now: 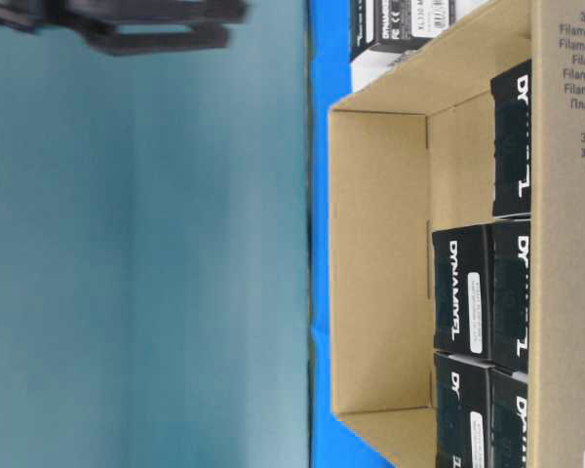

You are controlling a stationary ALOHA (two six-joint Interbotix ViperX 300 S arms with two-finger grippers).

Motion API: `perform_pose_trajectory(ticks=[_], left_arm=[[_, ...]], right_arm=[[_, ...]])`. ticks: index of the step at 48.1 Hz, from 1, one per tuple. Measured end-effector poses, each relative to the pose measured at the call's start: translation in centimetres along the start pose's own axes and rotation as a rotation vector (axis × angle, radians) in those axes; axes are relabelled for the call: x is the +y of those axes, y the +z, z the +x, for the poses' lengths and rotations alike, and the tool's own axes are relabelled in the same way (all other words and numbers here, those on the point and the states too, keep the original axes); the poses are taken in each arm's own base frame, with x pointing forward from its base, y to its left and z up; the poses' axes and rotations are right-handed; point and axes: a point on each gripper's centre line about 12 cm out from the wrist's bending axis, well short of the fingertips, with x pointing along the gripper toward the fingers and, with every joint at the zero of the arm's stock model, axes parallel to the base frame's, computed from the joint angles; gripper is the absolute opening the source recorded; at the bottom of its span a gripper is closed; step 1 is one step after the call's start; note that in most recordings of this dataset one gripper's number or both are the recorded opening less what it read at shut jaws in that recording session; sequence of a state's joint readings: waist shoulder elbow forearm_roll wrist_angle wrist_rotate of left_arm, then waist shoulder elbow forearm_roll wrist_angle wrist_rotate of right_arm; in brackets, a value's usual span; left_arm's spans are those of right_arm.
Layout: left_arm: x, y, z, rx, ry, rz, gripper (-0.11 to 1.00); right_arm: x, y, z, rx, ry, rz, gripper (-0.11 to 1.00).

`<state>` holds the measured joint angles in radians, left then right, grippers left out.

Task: Pick the box from inside the cardboard box.
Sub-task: 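Open the right gripper to release the box and raise it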

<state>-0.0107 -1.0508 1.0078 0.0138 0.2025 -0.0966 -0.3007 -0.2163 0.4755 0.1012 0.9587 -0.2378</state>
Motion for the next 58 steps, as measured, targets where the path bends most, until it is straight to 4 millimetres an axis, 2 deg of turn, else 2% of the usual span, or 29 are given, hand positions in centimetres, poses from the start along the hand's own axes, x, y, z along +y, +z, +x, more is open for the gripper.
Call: perform_pose_trajectory(ticks=[11,17,58], left_arm=[[0.0,-0.1,0.0,0.005,0.0,0.0,-0.05],[0.0,0.0,0.0,0.003,0.0,0.0,-0.05],[0.0,-0.1,0.0,0.005,0.0,0.0,-0.05]], right_arm=[[0.3,0.1,-3.3,-0.078,-0.012,0.01,0.97],[0.4,0.0,-4.3,-0.106,-0.015,0.009,0.97],[0.6,-1.0,-3.9,-0.089,-0.012,0.013,0.97]])
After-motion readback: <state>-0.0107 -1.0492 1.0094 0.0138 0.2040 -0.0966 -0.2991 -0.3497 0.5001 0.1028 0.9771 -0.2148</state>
